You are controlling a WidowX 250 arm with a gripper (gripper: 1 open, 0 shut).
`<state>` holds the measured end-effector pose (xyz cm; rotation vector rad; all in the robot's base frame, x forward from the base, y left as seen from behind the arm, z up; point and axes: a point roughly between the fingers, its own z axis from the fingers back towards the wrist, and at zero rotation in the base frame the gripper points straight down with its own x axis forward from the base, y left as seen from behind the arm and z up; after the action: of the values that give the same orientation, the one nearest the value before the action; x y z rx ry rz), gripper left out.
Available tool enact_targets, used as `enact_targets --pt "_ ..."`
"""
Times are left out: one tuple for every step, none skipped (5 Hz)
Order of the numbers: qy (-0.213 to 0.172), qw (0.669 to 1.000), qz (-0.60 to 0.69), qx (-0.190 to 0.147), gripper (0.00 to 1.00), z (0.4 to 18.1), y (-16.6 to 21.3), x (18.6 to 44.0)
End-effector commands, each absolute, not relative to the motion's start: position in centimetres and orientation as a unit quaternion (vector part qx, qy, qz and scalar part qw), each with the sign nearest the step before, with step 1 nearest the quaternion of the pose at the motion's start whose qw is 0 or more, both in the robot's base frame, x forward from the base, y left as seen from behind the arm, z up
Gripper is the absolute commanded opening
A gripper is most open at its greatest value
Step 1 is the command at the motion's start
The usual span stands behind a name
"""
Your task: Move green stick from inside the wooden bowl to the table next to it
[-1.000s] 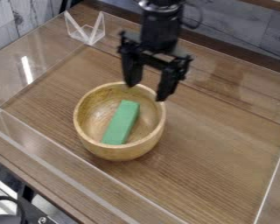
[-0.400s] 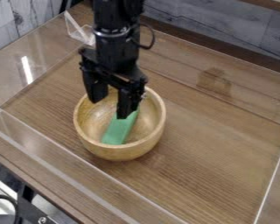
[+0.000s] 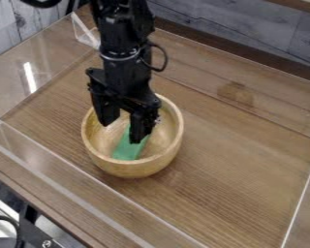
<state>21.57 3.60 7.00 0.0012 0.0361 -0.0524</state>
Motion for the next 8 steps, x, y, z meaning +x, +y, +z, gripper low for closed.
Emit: enact_targets --pt "-0.018 1.000 -0.018 0.003 1.00 7.7 3.7 22.2" --pt "-0.026 1.000 -0.012 0.001 1.00 7.5 3.4 22.2" --pt "-0.031 0.999 -0.008 -0.001 1.00 7.4 3.2 22.3" --pt "-0.037 0.999 -0.004 -0.004 1.00 7.4 3.0 22.3" --pt "-0.041 0.999 -0.002 -0.006 1.00 7.4 2.8 22.3" --pt "-0.045 0.999 -0.001 -0.007 1.00 7.4 2.7 22.4" --pt "-0.048 0.999 0.000 -0.007 1.00 7.4 2.6 22.3" --pt "-0.050 0.999 0.000 -0.007 1.00 7.4 2.5 22.3"
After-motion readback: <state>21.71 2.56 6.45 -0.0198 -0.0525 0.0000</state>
